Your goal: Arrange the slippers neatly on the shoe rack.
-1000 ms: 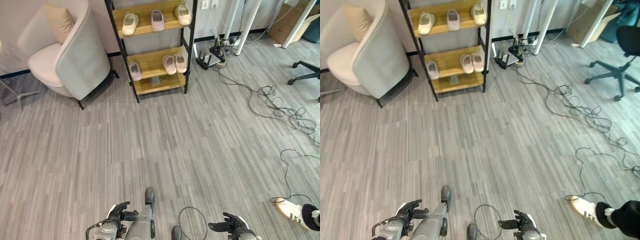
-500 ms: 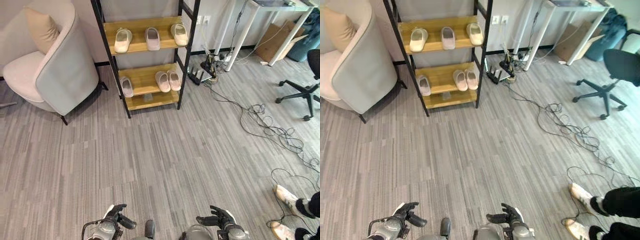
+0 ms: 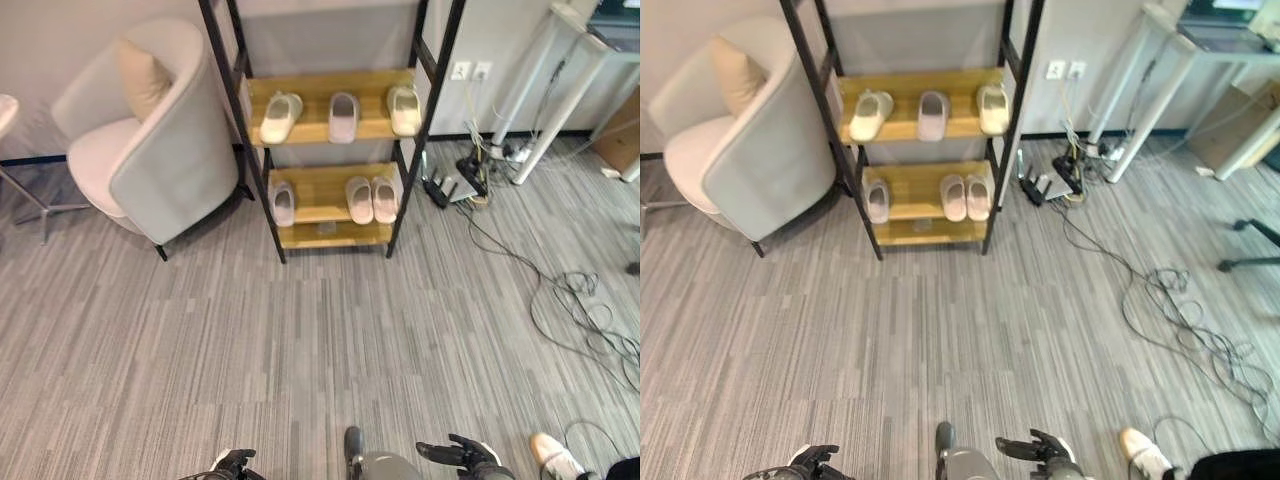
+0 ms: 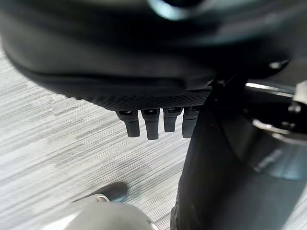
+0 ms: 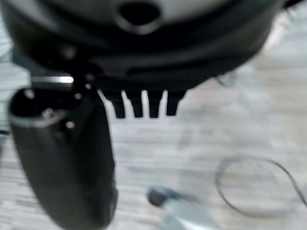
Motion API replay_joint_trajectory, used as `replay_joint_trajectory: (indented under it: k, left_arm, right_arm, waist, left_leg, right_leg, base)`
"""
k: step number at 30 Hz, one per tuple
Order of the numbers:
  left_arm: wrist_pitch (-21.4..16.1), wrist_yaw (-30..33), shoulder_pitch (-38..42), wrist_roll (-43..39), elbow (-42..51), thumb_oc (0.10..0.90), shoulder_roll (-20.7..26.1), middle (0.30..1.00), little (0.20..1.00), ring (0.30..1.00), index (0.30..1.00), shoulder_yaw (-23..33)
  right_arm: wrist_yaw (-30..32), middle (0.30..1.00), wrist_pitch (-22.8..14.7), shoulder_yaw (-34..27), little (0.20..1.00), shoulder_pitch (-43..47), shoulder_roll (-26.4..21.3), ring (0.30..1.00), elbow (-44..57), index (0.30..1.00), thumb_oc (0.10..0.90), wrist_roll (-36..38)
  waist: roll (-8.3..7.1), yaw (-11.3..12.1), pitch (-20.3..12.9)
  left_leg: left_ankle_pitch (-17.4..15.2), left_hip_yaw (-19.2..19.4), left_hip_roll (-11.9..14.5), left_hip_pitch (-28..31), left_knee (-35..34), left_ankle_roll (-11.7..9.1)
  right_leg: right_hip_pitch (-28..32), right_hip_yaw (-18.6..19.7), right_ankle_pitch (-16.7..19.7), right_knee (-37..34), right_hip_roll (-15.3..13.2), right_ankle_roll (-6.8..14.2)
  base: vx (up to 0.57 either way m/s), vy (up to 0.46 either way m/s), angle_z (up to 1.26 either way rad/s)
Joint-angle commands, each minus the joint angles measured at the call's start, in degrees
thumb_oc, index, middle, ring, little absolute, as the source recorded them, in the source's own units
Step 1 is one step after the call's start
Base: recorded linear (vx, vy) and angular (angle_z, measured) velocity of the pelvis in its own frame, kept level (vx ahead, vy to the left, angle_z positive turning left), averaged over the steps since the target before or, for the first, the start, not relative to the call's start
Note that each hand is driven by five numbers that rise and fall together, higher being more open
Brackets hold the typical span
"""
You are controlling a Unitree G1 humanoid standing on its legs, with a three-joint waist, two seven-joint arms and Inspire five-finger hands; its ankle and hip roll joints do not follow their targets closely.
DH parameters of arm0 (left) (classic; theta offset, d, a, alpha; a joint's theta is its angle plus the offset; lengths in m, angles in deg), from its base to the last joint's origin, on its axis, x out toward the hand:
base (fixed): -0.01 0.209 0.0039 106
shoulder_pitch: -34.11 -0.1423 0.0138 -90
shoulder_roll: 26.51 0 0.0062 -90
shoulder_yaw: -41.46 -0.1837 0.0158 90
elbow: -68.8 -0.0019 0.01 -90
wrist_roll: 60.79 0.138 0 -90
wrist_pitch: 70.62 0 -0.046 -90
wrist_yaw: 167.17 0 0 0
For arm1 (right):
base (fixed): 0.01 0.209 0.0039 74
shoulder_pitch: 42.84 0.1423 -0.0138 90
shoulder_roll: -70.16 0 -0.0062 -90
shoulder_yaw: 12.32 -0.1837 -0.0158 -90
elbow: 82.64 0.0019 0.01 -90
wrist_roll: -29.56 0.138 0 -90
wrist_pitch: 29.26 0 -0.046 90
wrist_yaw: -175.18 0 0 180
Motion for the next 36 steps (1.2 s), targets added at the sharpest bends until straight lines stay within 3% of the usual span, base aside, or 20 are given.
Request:
replay_joint_trajectory:
  k: [1, 2, 3, 4, 6, 7, 8, 9, 10, 11, 13, 14, 17, 21, 26, 27, 30, 36]
  left_arm:
    - [0.7, 0.6, -1.03, -0.42, 2.08, 0.8, 3.2, 0.9, 0.9, 0.9, 0.9, -1.44]
    - [0.34, 1.82, -2.65, -2.14, 3.24, 0.8, 2.35, 0.9, 0.9, 0.9, 0.9, -0.31]
    - [0.32, -0.05, -3.01, -2.52, 3.29, 0.8, 2.66, 0.9, 0.9, 0.9, 0.9, -0.24]
    - [-0.22, -0.11, -2.05, -3.52, 5.06, 0.8, 2.55, 0.9, 0.9, 0.9, 0.9, -0.17]
    - [0.06, 0.38, -2.72, -3.67, 5.45, 0.8, 2.84, 0.9, 0.9, 0.9, 0.9, 0.12]
    - [0.08, 1.22, -2.87, -3.32, 6.04, 0.8, 3.06, 0.9, 0.9, 0.9, 0.9, 0.93]
    - [0.08, 1.22, -2.87, -3.32, 6.04, 0.8, 3.07, 0.9, 0.9, 0.9, 0.9, 0.93]
    - [-0.12, 1.81, -2.89, -4.73, 6.69, 0.8, 2.36, 0.9, 0.9, 0.9, 0.9, 0.93]
    - [-0.49, 2.01, -2.66, -5.29, 7.08, 0.8, 2.25, 0.9, 0.9, 0.9, 0.9, 0.68]
    - [-0.5, 2.02, -2.63, -5.3, 7.07, 0.8, 2.28, 0.9, 0.9, 0.9, 0.9, 0.69]
    - [-0.52, 2.38, -1.79, -6.33, 6.19, 0.8, 1.96, 0.9, 0.9, 0.9, 0.9, -0.09]
    - [-0.18, 1.85, -2.37, -6.96, 5.84, 0.8, 1.76, 0.9, 0.9, 0.9, 0.9, 1.1]
    - [-0.18, 2.62, -2.85, -6.34, 4.85, 0.8, 2.38, 0.9, 0.9, 0.9, 0.9, 1.98]
    - [0.24, 2.82, -2.98, -4.72, 2.79, 0.8, 3.09, 0.9, 0.9, 0.9, 0.9, 2.2]
    - [-0.36, 3.17, -1.26, -5.23, 5.08, 0.8, 4.9, 0.9, 0.9, 0.9, 0.9, 2.09]
    - [-0.43, 3.36, -0.91, -5.41, 5.27, 0.8, 5.28, 0.9, 0.9, 0.9, 0.9, 2.11]
    - [-0.68, 3.19, -0.87, -5.22, 5.04, 0.8, 5.66, 0.9, 0.9, 0.9, 0.9, 2.29]
    - [-0.75, 2.95, -1.41, -4.37, 3.3, 0.8, 5.28, 0.9, 0.9, 0.9, 0.9, 2.55]
  right_arm:
    - [0.16, 0.9, -1.64, 4.58, 0.9, 2.06, -0.62, 0.9, 3.57, 0.9, 0.8, -1.63]
    - [-4.46, 0.9, -6.07, 5.64, 0.9, -2.07, -2.92, 0.9, 10.39, 0.9, 0.8, 1.97]
    - [-4.92, 0.9, 1.26, 6.2, 0.9, 0.77, -3.79, 0.9, 7.86, 0.9, 0.8, -1.67]
    - [-2.28, 0.9, -1.95, 5.27, 0.9, -2.32, -2.75, 0.9, 11.28, 0.9, 0.8, -2.67]
    - [-0.5, 0.9, -1.79, 5.17, 0.9, -5.04, -2.96, 0.9, 17.3, 0.9, 0.8, -3.88]
    - [-0.17, 0.9, -2.69, 5.33, 0.9, -9.4, -2.39, 0.9, 23.04, 0.9, 0.8, -7.28]
    - [-0.16, 0.9, -2.72, 5.34, 0.9, -9.38, -2.37, 0.9, 23.01, 0.9, 0.8, -7.28]
    - [1.01, 0.9, -2.27, 6.31, 0.9, -8.02, -0.74, 0.9, 16.99, 0.9, 0.8, -7.2]
    - [1.32, 0.9, -2.08, 6.7, 0.9, -7.0, -0.36, 0.9, 15.11, 0.9, 0.8, -7.53]
    - [1.34, 0.9, -2.16, 6.73, 0.9, -6.89, -0.3, 0.9, 14.97, 0.9, 0.8, -7.53]
    - [2.06, 0.9, -2.1, 7.38, 0.9, -4.5, 1.26, 0.9, 9.68, 0.9, 0.8, -7.9]
    - [2.41, 0.9, -2.45, 7.05, 0.9, -6.11, 1.13, 0.9, 12.37, 0.9, 0.8, -9.1]
    - [2.39, 0.9, -2.74, 7.01, 0.9, -7.3, 2.38, 0.9, 7.83, 0.9, 0.8, -9.86]
    - [1.19, 0.9, -2.81, 5.29, 0.9, -5.94, 3.76, 0.9, 2.19, 0.9, 0.8, -7.59]
    - [0.76, 0.9, -2.64, 4.64, 0.9, -3.77, 3.8, 0.9, 2.96, 0.9, 0.8, -7.67]
    - [1.12, 0.9, -2.8, 4.4, 0.9, -3.51, 3.93, 0.9, 3.62, 0.9, 0.8, -7.65]
    - [1.21, 0.9, -2.91, 4.46, 0.9, -3.68, 3.95, 0.9, 4.47, 0.9, 0.8, -7.59]
    - [1.47, 0.9, -3.0, 4.85, 0.9, -3.33, 3.98, 0.9, 6.52, 0.9, 0.8, -7.45]
  waist:
    - [-2.52, 1.07, 2.47]
    - [-3.0, 1.48, 3.46]
    - [-3.25, 1.87, 3.33]
    - [-3.67, 2.02, 3.49]
    - [-3.87, 2.43, 3.7]
    - [-4.81, 3.31, 4.46]
    - [-4.84, 3.33, 4.52]
    - [-4.24, 4.7, 4.55]
    - [-3.85, 5.41, 4.59]
    - [-4.02, 5.36, 4.8]
    - [-4.44, 7.55, 4.67]
    - [-4.6, 7.52, 3.95]
    - [-5.69, 7.33, 3.1]
    - [-7.31, 7.22, 1.09]
    - [-6.45, 5.52, 1.1]
    - [-5.78, 4.84, 1.12]
    - [-5.21, 3.39, 1.51]
    - [-4.77, 1.35, 2.59]
  left_leg:
    - [6.3, 5.35, -1.45, -3.57, 14.13, 5.32]
    - [5.81, 10.0, 0.49, -7.43, 17.11, 6.06]
    - [4.75, 11.51, 2.06, -9.22, 15.86, 6.22]
    - [4.12, 13.21, 2.3, -11.54, 12.78, 6.77]
    - [2.3, 14.42, 2.22, -12.16, 9.32, 7.38]
    - [1.66, 15.61, 2.13, -15.05, 0.64, 7.33]
    - [1.68, 15.64, 2.11, -14.95, 0.57, 7.33]
    - [5.65, 14.78, 1.85, -15.91, -10.0, 6.69]
    - [8.06, 14.0, 1.64, -17.25, -12.58, 6.34]
    - [8.21, 14.03, 1.48, -16.86, -12.93, 6.34]
    - [10.83, 12.92, 0.83, -19.83, -18.54, 5.95]
    - [11.46, 13.2, 1.15, -18.47, -20.66, 6.16]
    - [11.8, 13.06, 0.79, -18.34, -18.28, 6.84]
    - [7.73, 14.71, -1.02, -17.37, -15.05, 8.77]
    - [3.36, 15.79, -3.02, -13.1, -14.34, 11.28]
    - [2.02, 15.44, -3.51, -10.67, -14.68, 11.82]
    - [0.73, 13.88, -4.69, -8.19, -14.93, 12.21]
    - [-0.71, 11.54, -6.05, -3.91, -15.85, 12.32]
  right_leg:
    - [-0.06, 5.95, 0.88, -2.16, -3.68, 5.21]
    - [2.69, 5.7, -0.8, -2.55, -3.44, 4.43]
    - [4.5, 4.59, -1.78, -3.04, -3.1, 4.11]
    - [5.54, 3.95, -2.5, -3.61, -3.3, 3.99]
    - [6.84, 4.27, -3.16, -3.94, -2.77, 4.2]
    - [9.2, 3.73, -4.96, -4.69, -2.51, 4.94]
    - [9.27, 3.75, -4.97, -4.7, -2.54, 4.94]
    - [11.78, 3.36, -6.47, -5.59, -1.48, 5.35]
    - [12.95, 3.54, -6.98, -5.84, -0.85, 5.41]
    - [13.21, 3.5, -7.06, -5.88, -1.0, 5.43]
    - [16.56, 5.71, -8.63, -7.02, -0.31, 5.44]
    - [17.23, 6.75, -8.71, -7.26, -0.06, 5.74]
    - [16.88, 7.82, -8.62, -6.31, -1.16, 6.78]
    - [15.76, 8.61, -7.66, -2.2, -4.23, 9.41]
    - [7.92, 7.37, 1.44, 12.52, -7.15, 14.15]
    - [5.53, 5.98, 3.01, 13.41, -8.2, 13.48]
    - [3.46, 5.98, 1.21, 9.73, -7.62, 12.14]
    - [0.02, 7.09, 1.82, 3.55, -7.14, 12.13]
  base:
    - [0.26, -0.229, -0.01]
    - [0.3, -0.193, 0.05]
    - [0.38, -0.224, 0.22]
    - [0.31, -0.108, 0.58]
    - [0.26, -0.023, 0.49]
    - [0.22, -0.015, 0.1]
    - [0.46, 0.032, -0.02]
    - [0.36, 0.086, -0.12]
    - [0.37, 0.084, -0.24]
    - [0.37, 0.12, -0.37]
    - [0.42, 0.18, -0.39]
    - [0.29, 0.194, -0.53]
    - [0.23, 0.24, -0.74]
    - [0.24, 0.292, -0.31]
    - [0.17, 0.261, 0.13]
    - [0.18, 0.191, 0.17]
    - [0.24, 0.115, 0.14]
    - [0.16, 0.033, 0.46]
